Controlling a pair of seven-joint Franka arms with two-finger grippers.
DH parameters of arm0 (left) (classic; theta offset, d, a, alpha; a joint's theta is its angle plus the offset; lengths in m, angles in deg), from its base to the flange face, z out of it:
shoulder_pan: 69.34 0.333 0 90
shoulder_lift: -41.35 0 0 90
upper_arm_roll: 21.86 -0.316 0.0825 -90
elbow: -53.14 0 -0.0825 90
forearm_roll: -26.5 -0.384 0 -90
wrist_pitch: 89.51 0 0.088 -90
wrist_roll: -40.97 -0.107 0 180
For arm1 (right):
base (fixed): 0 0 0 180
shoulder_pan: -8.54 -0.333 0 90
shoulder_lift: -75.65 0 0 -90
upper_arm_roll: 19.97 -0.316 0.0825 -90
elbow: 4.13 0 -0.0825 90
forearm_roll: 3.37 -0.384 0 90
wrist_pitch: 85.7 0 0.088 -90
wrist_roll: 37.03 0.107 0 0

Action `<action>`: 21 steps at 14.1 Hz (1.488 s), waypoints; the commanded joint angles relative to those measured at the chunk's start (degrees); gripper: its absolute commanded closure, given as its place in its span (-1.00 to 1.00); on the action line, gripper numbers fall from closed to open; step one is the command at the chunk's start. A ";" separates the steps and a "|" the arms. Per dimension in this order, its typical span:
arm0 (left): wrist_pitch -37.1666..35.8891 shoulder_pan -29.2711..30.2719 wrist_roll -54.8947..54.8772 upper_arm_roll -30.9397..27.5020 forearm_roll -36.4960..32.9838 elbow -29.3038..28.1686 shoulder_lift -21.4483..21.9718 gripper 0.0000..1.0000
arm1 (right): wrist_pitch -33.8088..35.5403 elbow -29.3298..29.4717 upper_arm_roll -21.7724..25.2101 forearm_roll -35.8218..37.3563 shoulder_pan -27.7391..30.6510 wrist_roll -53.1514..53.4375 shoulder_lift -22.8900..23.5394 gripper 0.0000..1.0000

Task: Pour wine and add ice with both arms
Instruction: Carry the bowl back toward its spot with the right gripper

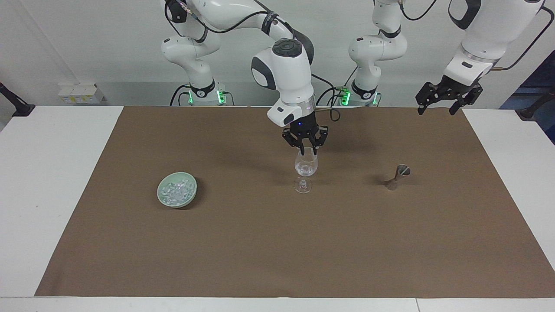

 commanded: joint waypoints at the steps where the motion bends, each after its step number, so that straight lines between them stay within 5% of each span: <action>1: -1.66 -2.00 -0.43 -0.48 -1.37 1.90 -1.44 -1.00 | 0.14 0.15 -0.41 1.03 0.68 0.30 -0.72 -0.02; 4: -0.96 -1.48 1.58 -0.66 -0.50 0.68 -0.39 -1.00 | 2.59 -1.42 0.20 1.03 1.03 0.39 -4.84 -0.89; 5: 1.13 -1.04 1.51 -0.83 -0.06 0.23 -0.38 -1.00 | 3.38 -2.82 0.29 1.20 1.99 0.39 -6.51 -1.00; 9: 3.71 -1.13 0.89 -0.92 0.30 -1.27 -0.29 -1.00 | 4.44 -9.59 0.12 1.55 6.03 0.30 -13.71 -1.00; 14: 3.18 -1.04 1.24 -1.36 0.30 0.22 0.41 -1.00 | 12.78 -10.39 0.12 1.55 12.71 -3.99 -18.64 -1.00; 21: 3.17 -1.04 1.42 -1.54 0.30 1.10 0.50 -1.00 | 21.30 -13.74 0.21 1.55 24.30 -21.21 -26.47 -1.00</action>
